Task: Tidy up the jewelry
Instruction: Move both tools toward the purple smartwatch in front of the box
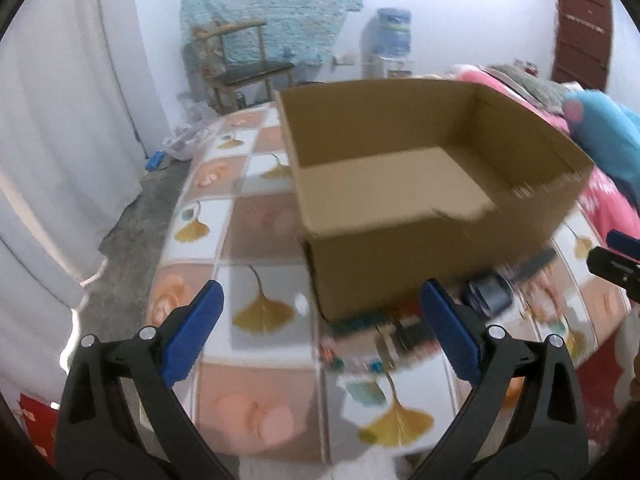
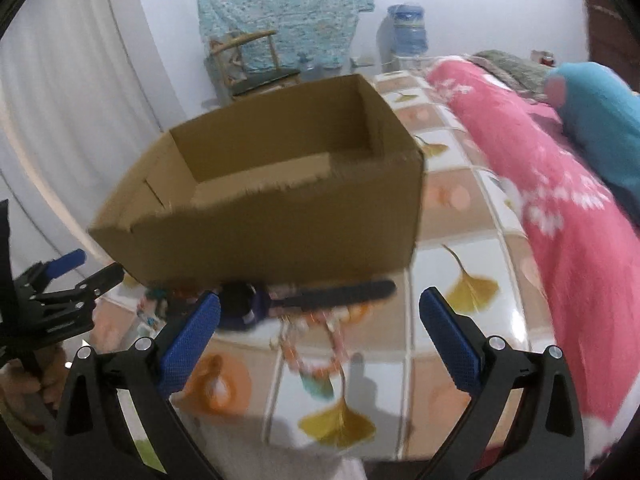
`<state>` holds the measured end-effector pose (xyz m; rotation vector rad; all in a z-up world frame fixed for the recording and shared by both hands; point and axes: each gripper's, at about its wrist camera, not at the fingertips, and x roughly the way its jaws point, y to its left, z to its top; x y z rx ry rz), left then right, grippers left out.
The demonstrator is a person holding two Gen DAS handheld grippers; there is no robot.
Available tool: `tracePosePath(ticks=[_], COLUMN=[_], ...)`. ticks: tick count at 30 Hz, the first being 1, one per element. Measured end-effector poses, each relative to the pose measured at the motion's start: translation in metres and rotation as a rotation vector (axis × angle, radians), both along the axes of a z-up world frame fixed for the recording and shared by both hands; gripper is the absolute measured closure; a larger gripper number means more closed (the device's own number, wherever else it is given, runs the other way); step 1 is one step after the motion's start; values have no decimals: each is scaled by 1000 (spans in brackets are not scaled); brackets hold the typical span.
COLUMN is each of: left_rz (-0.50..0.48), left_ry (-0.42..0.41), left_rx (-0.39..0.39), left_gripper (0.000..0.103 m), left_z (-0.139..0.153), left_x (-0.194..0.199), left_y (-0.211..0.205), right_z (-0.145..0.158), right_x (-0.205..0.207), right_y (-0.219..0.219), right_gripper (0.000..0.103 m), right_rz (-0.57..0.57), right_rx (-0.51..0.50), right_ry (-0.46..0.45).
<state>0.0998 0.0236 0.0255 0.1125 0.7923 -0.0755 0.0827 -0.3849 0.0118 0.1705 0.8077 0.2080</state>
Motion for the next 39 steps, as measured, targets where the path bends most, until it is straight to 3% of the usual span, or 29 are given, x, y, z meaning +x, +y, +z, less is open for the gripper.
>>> tracePosePath(ticks=[6,14,18,22,25,28,32,39], left_rz=[23,41,-3,-172,-320,-443,-557,-727], left_ry=[0,-30,-53,-63,14,86,147,219], left_rx=[-35,-28,-28,-27,-28,1,37,49], left_gripper=[8,8,9,8,8,10,31,46], left_z=[-4,-7,-6,-1,-10,-22,-38,-53], left_x=[22,36,33,7,-5,-11,-4,15], left_y=[14,18,16,2,-17,-38,-57,-79], right_z=[-4,1,3,4,2,-2,-10,-14], right_x=[36,49,53,46,33,31,38,51], right_y=[-2,3,-1,-6,2,14,36,63], right_gripper=[6,9,11,12,12,21,30,35], right_rz=[1,2,4,88,233,360,547,775], right_rx=[50,45,33,35,3,11,-5,-163], right_ry=[44,-8,-33,-33,-17,16,65,78])
